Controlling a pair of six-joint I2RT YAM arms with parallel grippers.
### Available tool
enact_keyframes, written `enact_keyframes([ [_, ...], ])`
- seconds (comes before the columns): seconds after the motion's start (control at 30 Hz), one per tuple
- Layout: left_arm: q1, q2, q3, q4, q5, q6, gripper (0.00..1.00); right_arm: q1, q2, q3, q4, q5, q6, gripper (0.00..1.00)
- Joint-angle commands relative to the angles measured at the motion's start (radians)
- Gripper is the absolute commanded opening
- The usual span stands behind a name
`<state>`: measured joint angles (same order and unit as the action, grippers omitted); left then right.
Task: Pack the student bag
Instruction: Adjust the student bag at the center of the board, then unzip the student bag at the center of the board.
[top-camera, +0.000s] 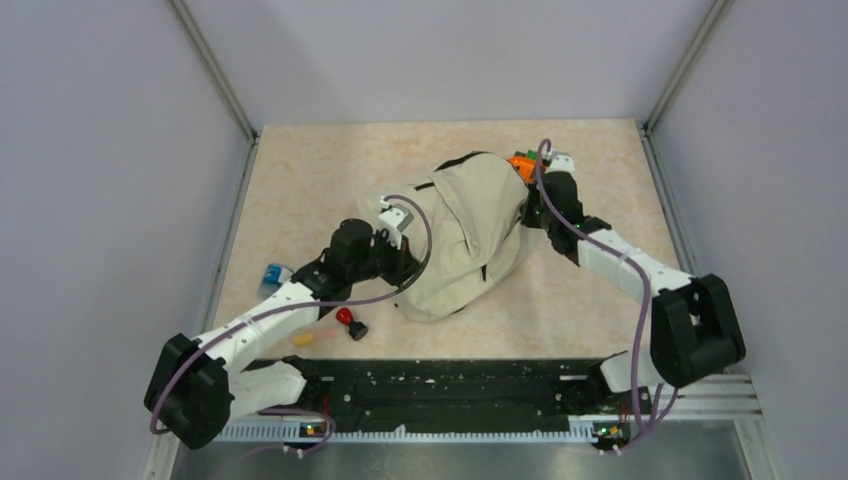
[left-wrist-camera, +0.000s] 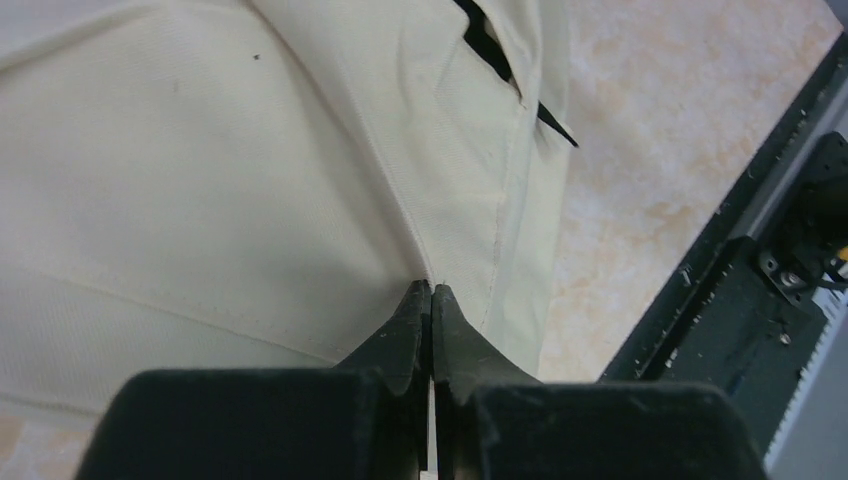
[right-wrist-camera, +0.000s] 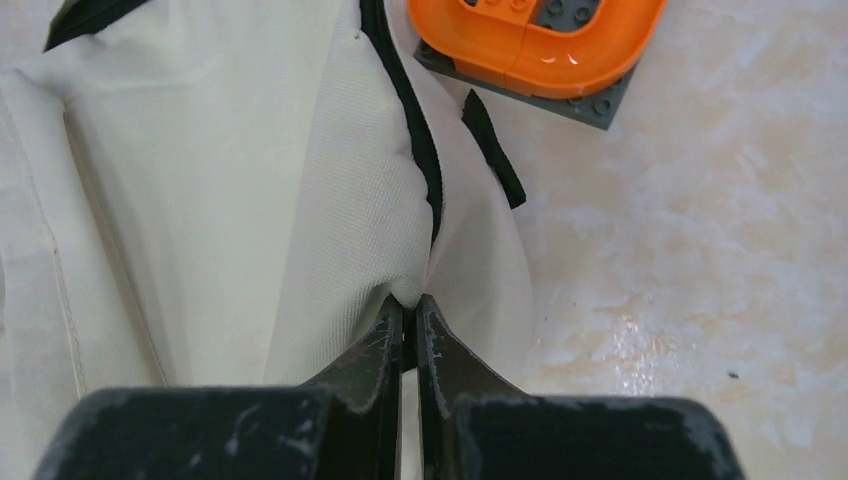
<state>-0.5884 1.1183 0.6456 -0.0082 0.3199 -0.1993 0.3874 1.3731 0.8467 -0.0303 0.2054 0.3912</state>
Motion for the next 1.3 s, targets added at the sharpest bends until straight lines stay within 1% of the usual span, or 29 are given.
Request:
enact_keyframes([
  [0.0, -0.056, -0.032, 0.053, -0.045, 0.154, -0.057, 0.0, -0.008, 0.071, 0.134, 0.063, -0.08, -0.048, 0.0],
  [0.03, -0.063, -0.031, 0.072, -0.074, 0.154, -0.054, 0.02, -0.008, 0.078, 0.15, 0.054, -0.087, -0.052, 0.0],
  [0.07, -0.066, -0.031, 0.092, -0.103, 0.147, -0.047, 0.08, -0.008, 0.08, 0.164, 0.036, -0.098, -0.056, 0.03],
  [0.1, -0.067, -0.036, 0.111, -0.134, 0.126, -0.046, 0.17, -0.008, 0.077, 0.176, 0.02, -0.111, -0.063, 0.08],
  [0.13, -0.067, -0.045, 0.135, -0.165, 0.092, -0.045, 0.28, -0.008, 0.068, 0.186, -0.003, -0.121, -0.069, 0.15],
  [0.17, -0.067, -0.054, 0.167, -0.2, 0.05, -0.042, 0.41, -0.008, 0.056, 0.191, -0.022, -0.124, -0.075, 0.22],
  [0.2, -0.067, -0.068, 0.207, -0.239, 0.005, -0.037, 0.51, -0.008, 0.039, 0.192, -0.037, -0.124, -0.083, 0.33],
  [0.23, -0.067, -0.078, 0.248, -0.271, -0.038, -0.028, 0.58, -0.008, 0.02, 0.189, -0.051, -0.118, -0.092, 0.42],
  [0.3, -0.066, -0.095, 0.302, -0.288, -0.161, -0.024, 0.73, -0.008, -0.025, 0.176, -0.07, -0.103, -0.099, 0.57],
  [0.37, -0.058, -0.091, 0.337, -0.276, -0.328, -0.002, 0.86, -0.009, -0.069, 0.157, -0.077, -0.121, -0.107, 0.67],
  [0.4, -0.044, -0.071, 0.362, -0.281, -0.401, 0.011, 0.89, -0.008, -0.084, 0.15, -0.081, -0.144, -0.108, 0.69],
  [0.43, -0.018, -0.04, 0.395, -0.297, -0.425, 0.027, 0.9, -0.007, -0.099, 0.143, -0.085, -0.184, -0.102, 0.71],
  [0.5, 0.056, 0.045, 0.467, -0.332, -0.368, 0.061, 0.91, 0.0, -0.121, 0.12, -0.082, -0.253, -0.088, 0.73],
  [0.57, 0.098, 0.126, 0.517, -0.329, -0.36, 0.093, 0.9, 0.018, -0.143, 0.093, -0.067, -0.291, -0.073, 0.75],
  [0.67, 0.135, 0.232, 0.557, -0.281, -0.268, 0.265, 0.89, 0.046, -0.159, 0.051, -0.032, -0.342, -0.05, 0.76],
  [0.7, 0.144, 0.259, 0.575, -0.289, -0.241, 0.327, 0.88, 0.055, -0.16, 0.042, -0.022, -0.36, -0.045, 0.76],
  [0.77, 0.165, 0.318, 0.615, -0.279, -0.237, 0.397, 0.88, 0.091, -0.155, 0.03, -0.013, -0.373, -0.053, 0.76],
  [0.87, 0.207, 0.405, 0.675, -0.267, -0.137, 0.463, 0.87, 0.148, -0.127, 0.028, -0.013, -0.363, -0.062, 0.76],
  [0.93, 0.216, 0.474, 0.734, -0.296, -0.109, 0.499, 0.86, 0.17, -0.105, 0.026, -0.006, -0.377, -0.051, 0.76],
  [1.07, 0.217, 0.588, 0.812, -0.335, -0.131, 0.556, 0.81, 0.187, -0.085, 0.008, 0.023, -0.403, -0.021, 0.76],
  [1.17, 0.217, 0.631, 0.837, -0.342, -0.161, 0.584, 0.75, 0.192, -0.085, -0.001, 0.023, -0.411, -0.015, 0.76],
  [1.27, 0.216, 0.648, 0.843, -0.342, -0.121, 0.588, 0.67, 0.192, -0.08, -0.006, 0.05, -0.403, -0.017, 0.76],
])
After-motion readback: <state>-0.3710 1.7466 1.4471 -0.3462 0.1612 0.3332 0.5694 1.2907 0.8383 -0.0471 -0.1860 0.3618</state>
